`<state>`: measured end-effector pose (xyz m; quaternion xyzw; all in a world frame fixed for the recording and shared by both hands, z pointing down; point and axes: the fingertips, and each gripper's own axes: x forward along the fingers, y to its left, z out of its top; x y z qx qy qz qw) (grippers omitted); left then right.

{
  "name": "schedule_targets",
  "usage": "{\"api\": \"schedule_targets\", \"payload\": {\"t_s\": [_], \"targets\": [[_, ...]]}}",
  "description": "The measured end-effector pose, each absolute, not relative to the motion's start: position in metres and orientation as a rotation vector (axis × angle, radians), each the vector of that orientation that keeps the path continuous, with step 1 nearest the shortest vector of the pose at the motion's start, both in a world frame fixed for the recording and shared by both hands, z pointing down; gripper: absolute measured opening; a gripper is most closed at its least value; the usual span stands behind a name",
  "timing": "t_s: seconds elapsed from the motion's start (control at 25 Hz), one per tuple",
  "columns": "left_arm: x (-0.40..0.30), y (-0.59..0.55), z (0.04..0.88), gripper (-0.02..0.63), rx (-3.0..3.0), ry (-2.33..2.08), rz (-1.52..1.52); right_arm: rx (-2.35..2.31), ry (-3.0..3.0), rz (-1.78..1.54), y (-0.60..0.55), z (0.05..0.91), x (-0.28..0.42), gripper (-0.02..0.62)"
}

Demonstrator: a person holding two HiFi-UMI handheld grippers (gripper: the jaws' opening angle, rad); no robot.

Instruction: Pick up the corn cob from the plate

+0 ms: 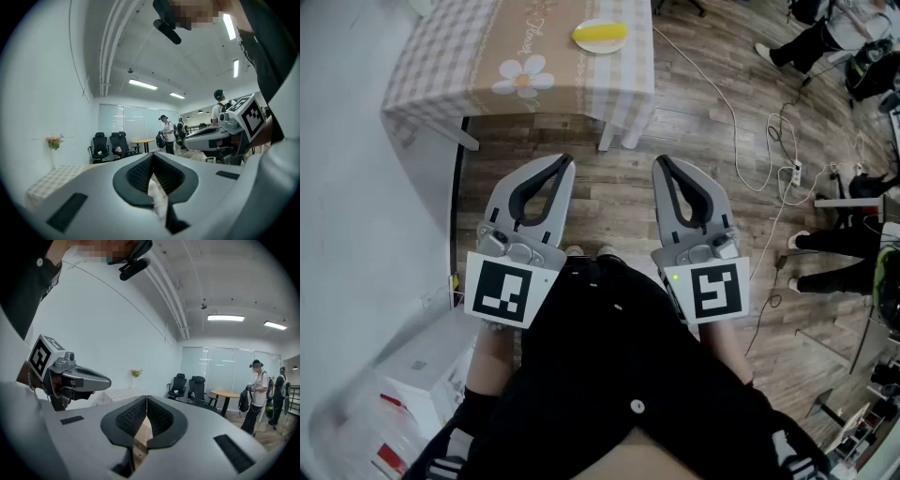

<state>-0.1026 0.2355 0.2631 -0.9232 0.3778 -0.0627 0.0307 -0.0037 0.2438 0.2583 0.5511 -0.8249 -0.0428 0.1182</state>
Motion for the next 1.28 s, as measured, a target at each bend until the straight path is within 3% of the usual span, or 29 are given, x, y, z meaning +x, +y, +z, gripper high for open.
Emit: {"api": "schedule_targets", "payload": {"t_s": [1.28], "targets": [[-0.062,0.282,0.258,0.014,-2.72,1.315,-0.182,1.55,-2.549,-0.16,0.285,0.259,0.045,0.041]]}}
